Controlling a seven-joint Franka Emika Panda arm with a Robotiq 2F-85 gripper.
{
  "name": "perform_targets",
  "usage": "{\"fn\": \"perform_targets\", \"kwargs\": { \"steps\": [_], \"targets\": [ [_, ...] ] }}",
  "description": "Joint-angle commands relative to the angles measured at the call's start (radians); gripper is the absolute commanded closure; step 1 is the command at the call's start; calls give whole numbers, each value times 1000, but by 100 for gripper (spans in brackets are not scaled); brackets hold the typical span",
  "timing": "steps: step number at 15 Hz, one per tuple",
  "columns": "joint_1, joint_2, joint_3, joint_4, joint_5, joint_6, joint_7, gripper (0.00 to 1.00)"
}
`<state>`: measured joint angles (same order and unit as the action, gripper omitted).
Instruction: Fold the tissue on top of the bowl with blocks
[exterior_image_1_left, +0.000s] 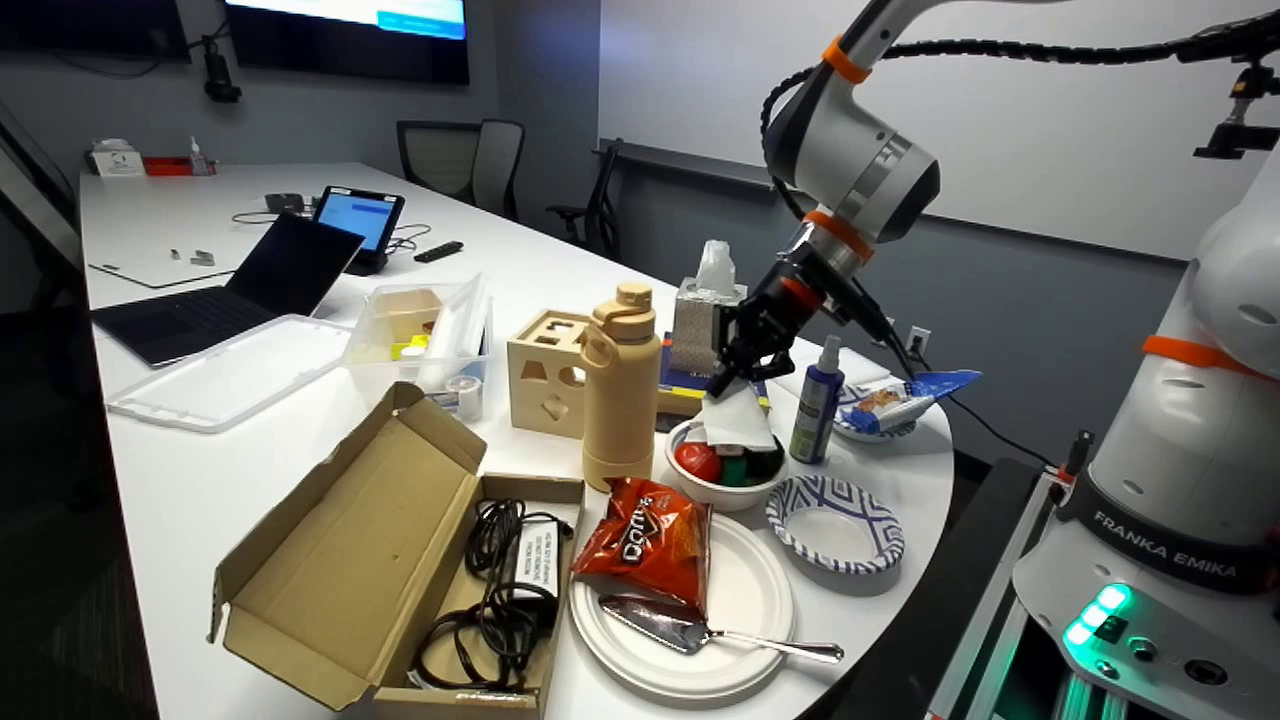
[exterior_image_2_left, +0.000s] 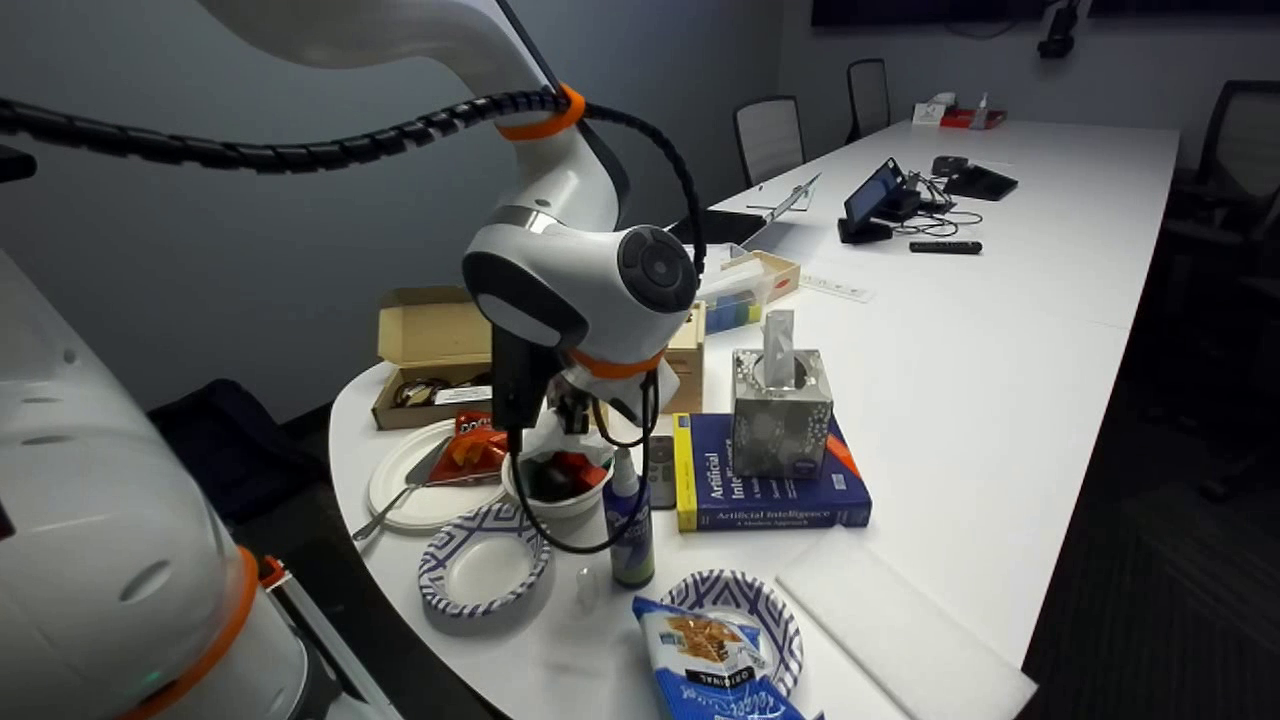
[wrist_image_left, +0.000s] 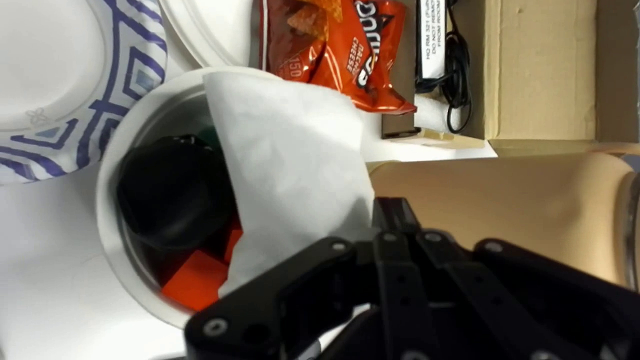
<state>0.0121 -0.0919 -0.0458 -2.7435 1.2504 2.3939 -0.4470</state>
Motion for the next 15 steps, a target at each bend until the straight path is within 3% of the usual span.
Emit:
{"fn": "perform_targets", "kwargs": {
  "steps": [1,15],
  "targets": [
    [-18,37,2,0,101,37,-68,100],
    [-37,74,6,-1,324,92,-206,100]
  ]
}}
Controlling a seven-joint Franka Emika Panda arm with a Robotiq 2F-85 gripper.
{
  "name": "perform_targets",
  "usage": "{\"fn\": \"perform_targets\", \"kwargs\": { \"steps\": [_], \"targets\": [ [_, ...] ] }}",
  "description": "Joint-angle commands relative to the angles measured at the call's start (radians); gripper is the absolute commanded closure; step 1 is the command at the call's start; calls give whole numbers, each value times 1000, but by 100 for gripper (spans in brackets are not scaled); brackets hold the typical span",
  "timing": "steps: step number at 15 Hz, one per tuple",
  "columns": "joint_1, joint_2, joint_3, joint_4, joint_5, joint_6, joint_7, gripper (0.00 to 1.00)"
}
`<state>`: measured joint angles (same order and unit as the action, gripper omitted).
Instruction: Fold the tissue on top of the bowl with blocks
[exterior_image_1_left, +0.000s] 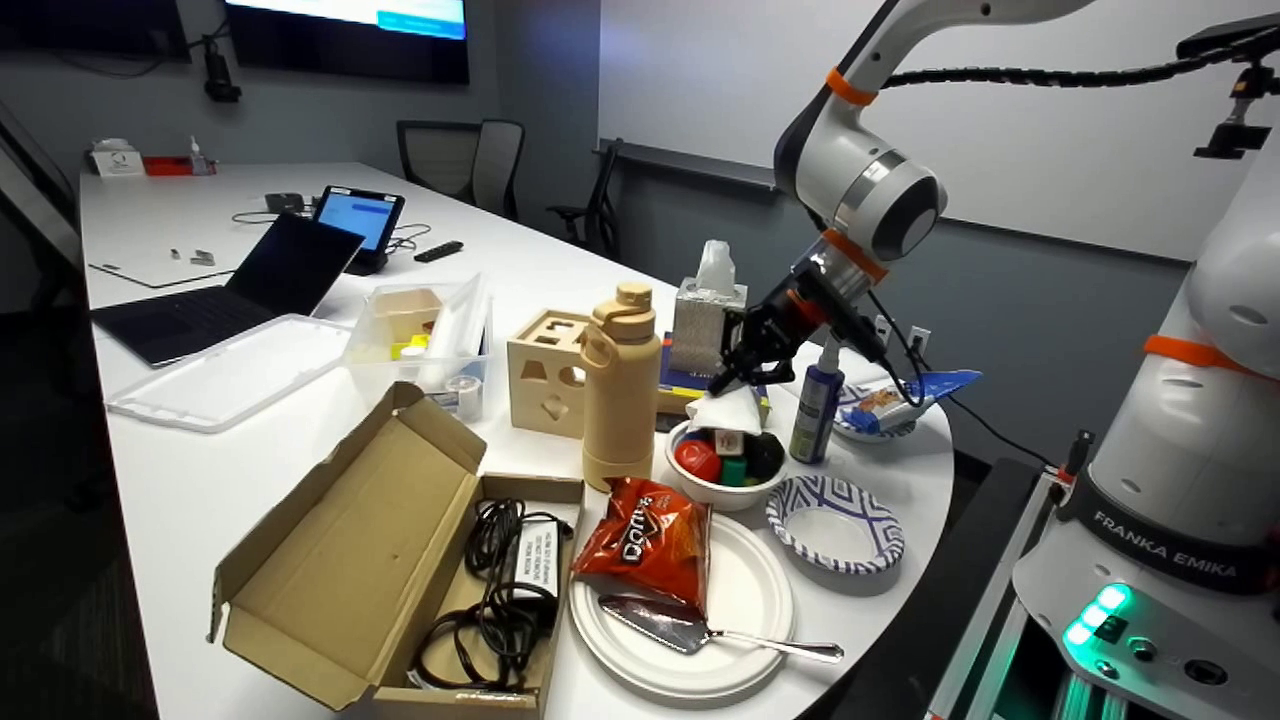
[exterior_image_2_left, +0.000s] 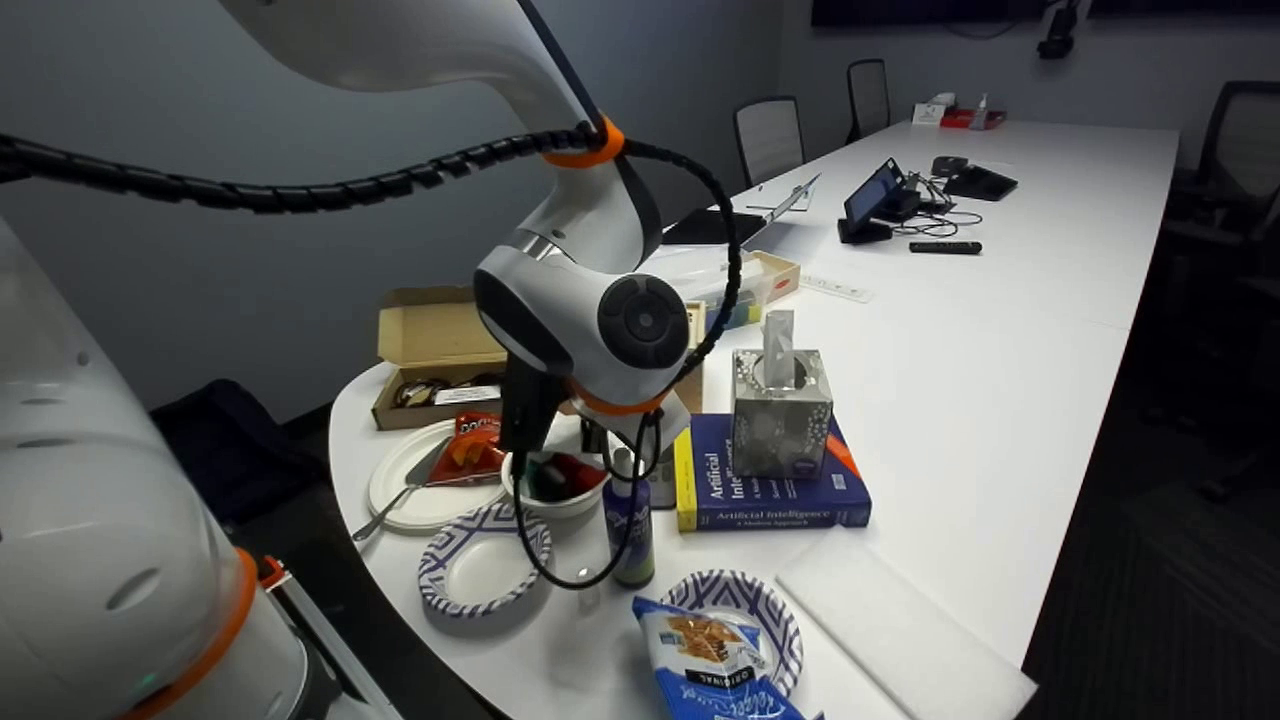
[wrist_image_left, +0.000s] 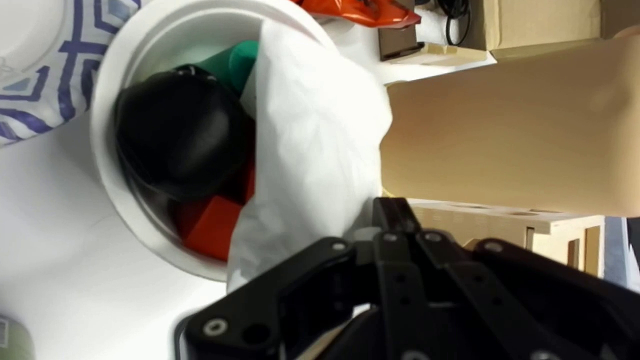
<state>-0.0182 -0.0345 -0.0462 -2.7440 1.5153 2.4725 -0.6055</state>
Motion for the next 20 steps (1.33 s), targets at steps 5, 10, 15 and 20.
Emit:
{"fn": "perform_targets", "kwargs": {
  "steps": [5,10,15,20],
  "targets": [
    [0,38,12,-1,79,42,-49,93],
    [7,18,25,0,77,92,-53,56],
    [12,-19,40,-12,67,115,-52,16],
    [15,-49,59,-12,79,121,-76,0]
  ]
}}
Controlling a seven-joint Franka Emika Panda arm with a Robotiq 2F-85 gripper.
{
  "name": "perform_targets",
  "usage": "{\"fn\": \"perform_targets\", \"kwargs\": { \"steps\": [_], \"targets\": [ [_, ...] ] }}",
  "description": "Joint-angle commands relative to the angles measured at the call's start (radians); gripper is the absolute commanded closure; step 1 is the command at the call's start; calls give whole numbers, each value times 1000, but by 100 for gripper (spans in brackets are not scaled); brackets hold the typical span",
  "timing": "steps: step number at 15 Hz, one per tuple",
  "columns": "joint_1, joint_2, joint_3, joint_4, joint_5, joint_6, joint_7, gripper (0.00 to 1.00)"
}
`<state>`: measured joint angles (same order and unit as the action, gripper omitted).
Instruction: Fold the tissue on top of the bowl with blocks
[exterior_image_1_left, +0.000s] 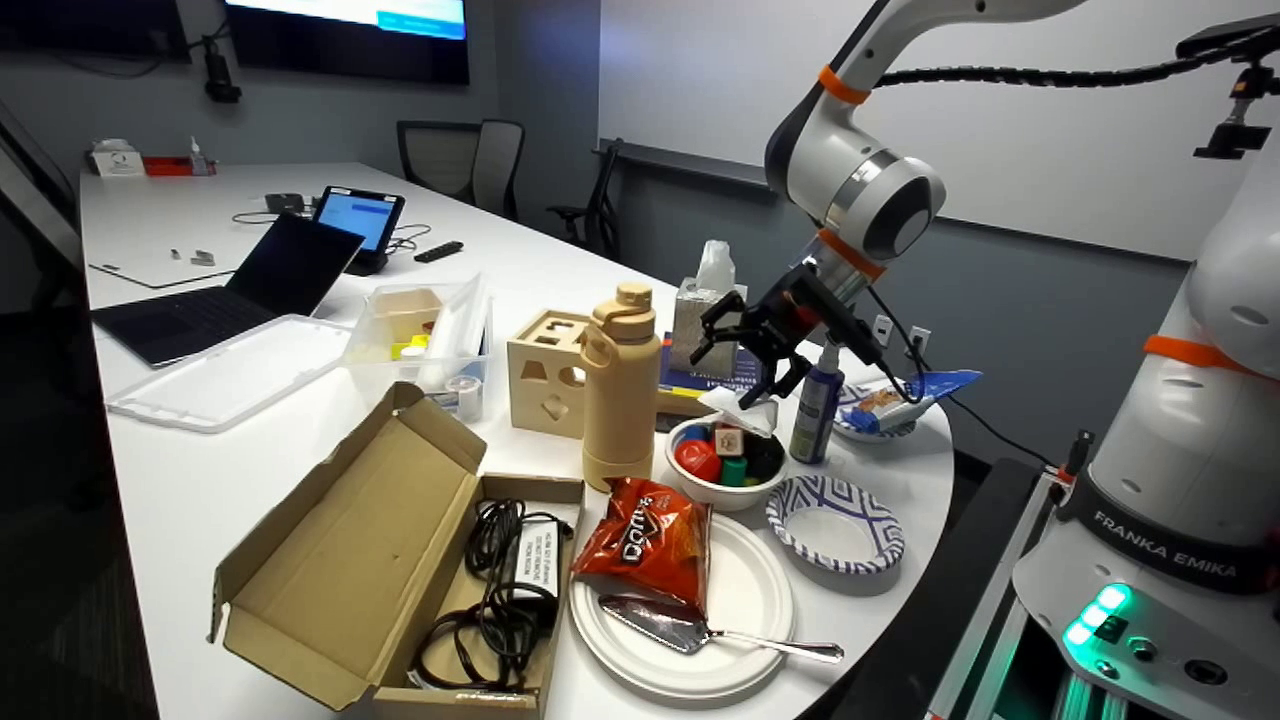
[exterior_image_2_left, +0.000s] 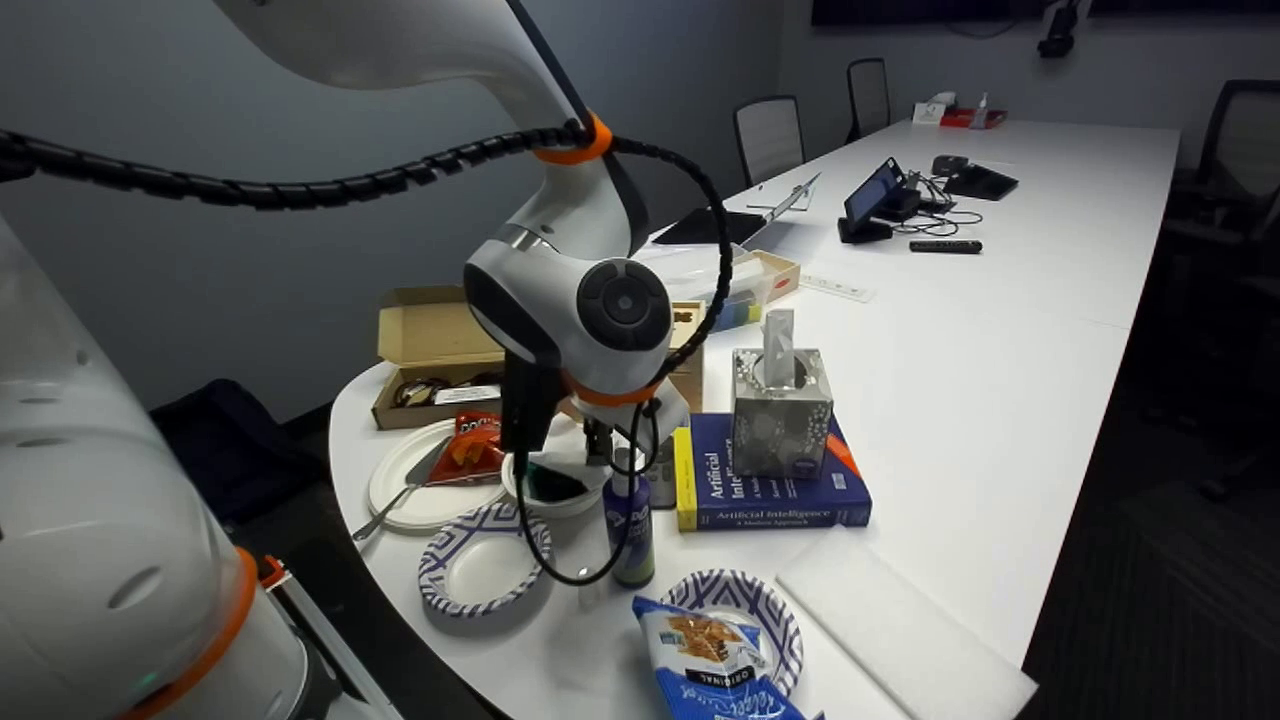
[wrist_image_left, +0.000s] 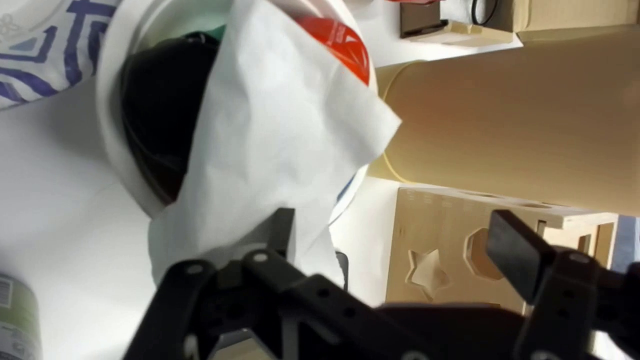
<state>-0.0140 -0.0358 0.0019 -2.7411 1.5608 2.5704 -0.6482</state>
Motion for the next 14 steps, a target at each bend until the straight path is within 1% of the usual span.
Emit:
{"fn": "perform_targets", "kwargs": {
  "steps": [1,8,10,12,14],
  "targets": [
    [13,-55,16,-15,38,35,-43,0],
    [20,-108,51,-16,48,130,-63,0],
    [21,-119,65,-15,35,163,-44,0],
    [25,-112,84,-15,-7,203,13,0],
    [28,-72,104,-1,-47,238,74,0]
  ]
}}
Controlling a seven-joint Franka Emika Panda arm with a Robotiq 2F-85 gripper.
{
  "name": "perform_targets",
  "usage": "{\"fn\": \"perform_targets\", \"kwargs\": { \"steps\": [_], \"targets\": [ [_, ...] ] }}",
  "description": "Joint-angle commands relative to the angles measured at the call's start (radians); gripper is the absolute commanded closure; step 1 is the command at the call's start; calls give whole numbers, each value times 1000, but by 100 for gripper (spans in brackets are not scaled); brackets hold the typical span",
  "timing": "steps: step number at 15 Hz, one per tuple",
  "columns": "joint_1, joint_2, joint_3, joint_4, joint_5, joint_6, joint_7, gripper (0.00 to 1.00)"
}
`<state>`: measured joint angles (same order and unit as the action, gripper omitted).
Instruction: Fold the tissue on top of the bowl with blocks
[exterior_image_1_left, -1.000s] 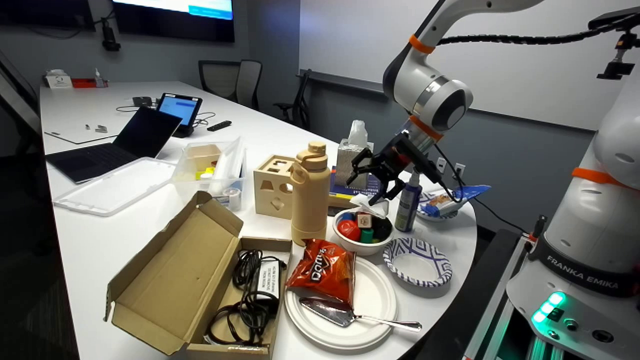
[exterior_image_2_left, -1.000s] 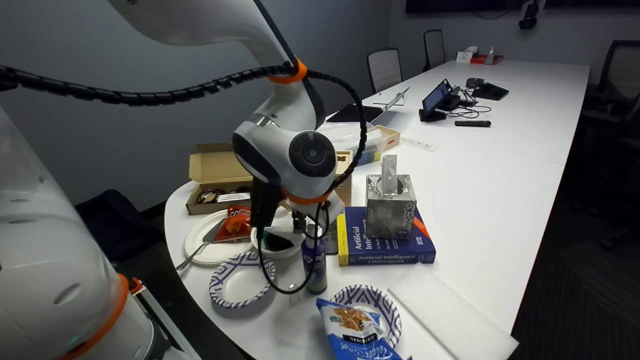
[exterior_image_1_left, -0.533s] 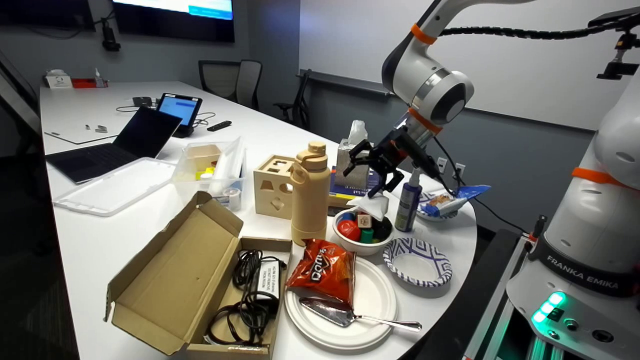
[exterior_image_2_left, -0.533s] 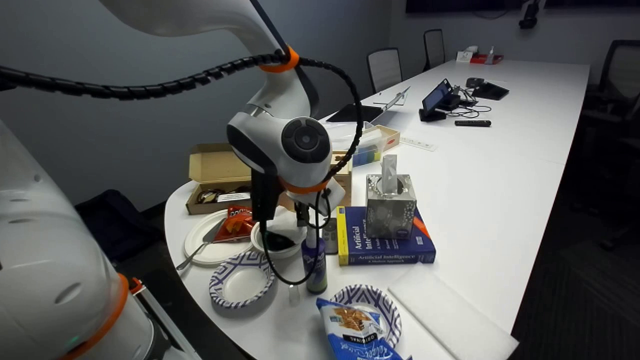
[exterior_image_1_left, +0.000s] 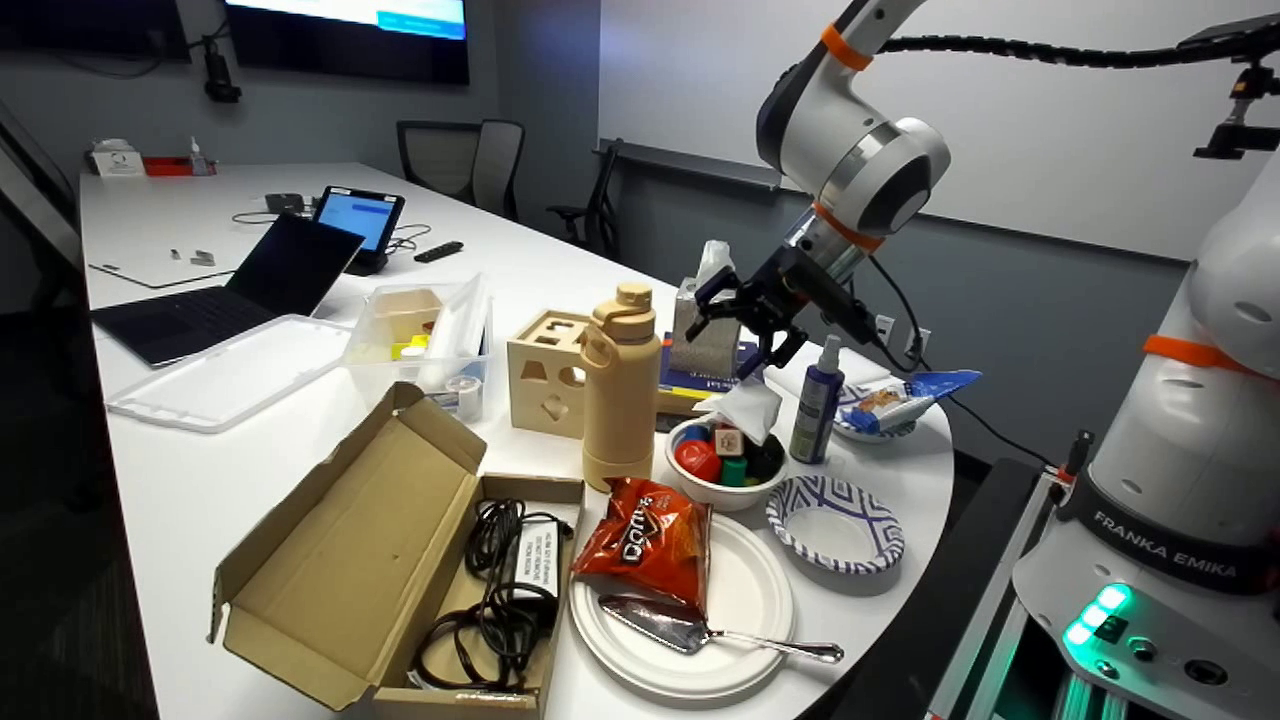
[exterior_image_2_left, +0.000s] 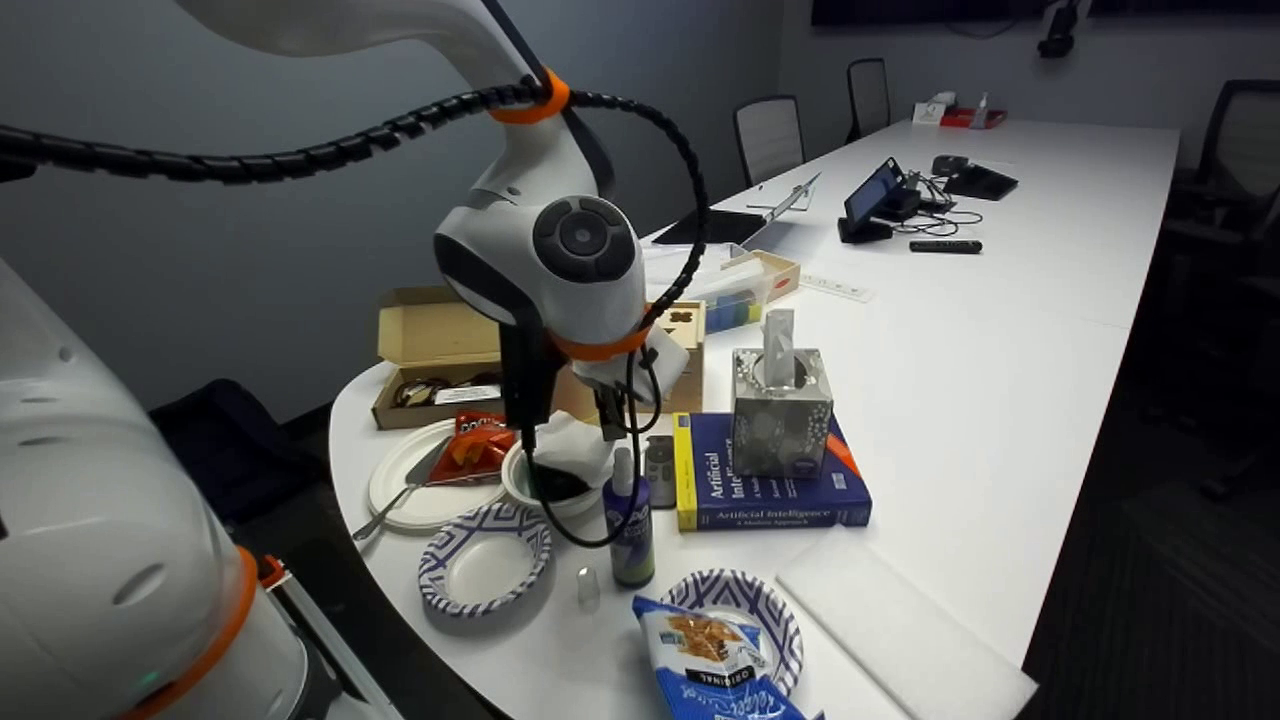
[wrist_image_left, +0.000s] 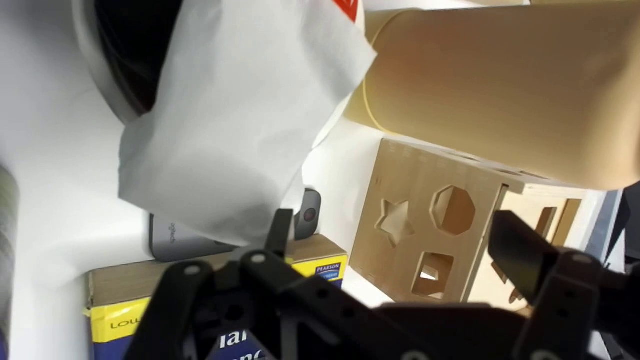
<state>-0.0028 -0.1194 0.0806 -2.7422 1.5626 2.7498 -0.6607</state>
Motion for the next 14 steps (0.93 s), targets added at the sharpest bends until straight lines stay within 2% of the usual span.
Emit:
{"fn": "perform_targets", "kwargs": {
  "steps": [1,7,14],
  "targets": [
    [17,20,34,0,-57,76,108,0],
    [23,89,86,-2,-148,223,249,0],
    [25,120,117,-3,-99,287,198,0]
  ]
}}
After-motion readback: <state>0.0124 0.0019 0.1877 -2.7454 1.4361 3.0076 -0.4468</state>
